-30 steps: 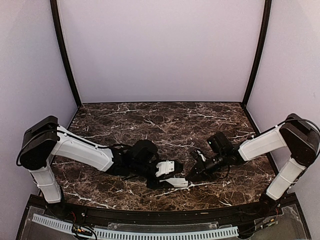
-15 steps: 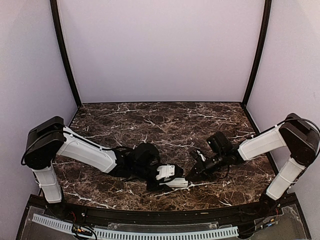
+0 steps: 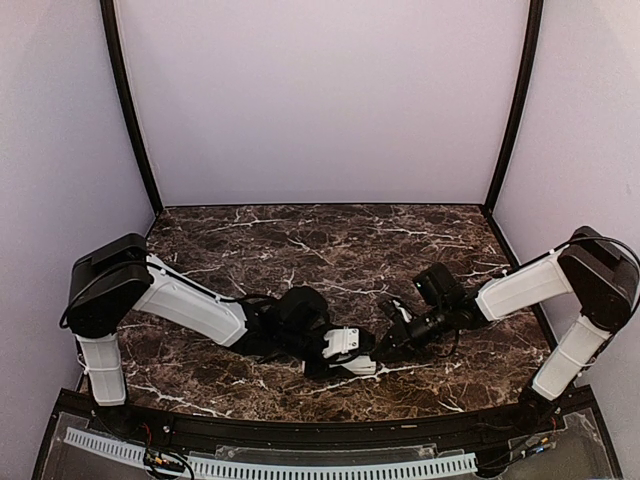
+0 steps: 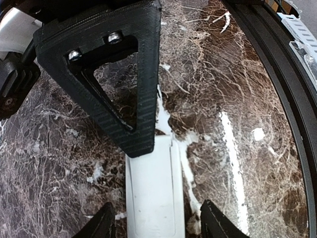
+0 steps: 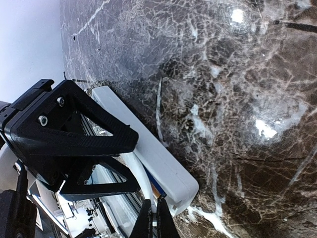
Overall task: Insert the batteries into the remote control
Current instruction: Load the battery cover onto the remote control without the battery cover.
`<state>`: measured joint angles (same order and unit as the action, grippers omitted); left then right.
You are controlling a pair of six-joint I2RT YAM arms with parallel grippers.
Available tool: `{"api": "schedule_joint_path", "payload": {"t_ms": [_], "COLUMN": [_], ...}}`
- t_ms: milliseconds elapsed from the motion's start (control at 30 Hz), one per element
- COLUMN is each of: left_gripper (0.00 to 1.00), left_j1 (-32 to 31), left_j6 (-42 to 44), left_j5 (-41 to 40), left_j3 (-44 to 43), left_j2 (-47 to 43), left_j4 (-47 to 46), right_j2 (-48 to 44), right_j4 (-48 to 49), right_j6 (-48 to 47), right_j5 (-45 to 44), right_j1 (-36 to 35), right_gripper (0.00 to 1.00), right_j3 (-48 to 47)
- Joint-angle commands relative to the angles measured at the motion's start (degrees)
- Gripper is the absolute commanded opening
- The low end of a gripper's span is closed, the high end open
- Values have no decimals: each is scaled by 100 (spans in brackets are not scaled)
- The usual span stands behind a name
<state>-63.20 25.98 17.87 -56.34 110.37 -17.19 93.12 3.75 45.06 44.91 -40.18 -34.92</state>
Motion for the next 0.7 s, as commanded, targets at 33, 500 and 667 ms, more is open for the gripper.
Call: {"api": "schedule_joint_path", "payload": {"t_ms": [33,500,667], "left_gripper": [58,29,15], "left_j1": [-13,-18,-28], "left_j6": [-304,-654,-572], "left_j5": [-29,-48,-231], "left_j3": [-270,-605,-755], "left_j2": [172,-10,149], "left_j4": [105,470,754], "right_j2": [259,347,364], "right_j4": [21,-141,-196], "right_j6": [-169,-386,-452], "right_j5": [-434,-618,-638], "right_j1": [-139,-134,-134], "right_gripper": [0,0,0], "right_j3": [-71,-147,-181]}}
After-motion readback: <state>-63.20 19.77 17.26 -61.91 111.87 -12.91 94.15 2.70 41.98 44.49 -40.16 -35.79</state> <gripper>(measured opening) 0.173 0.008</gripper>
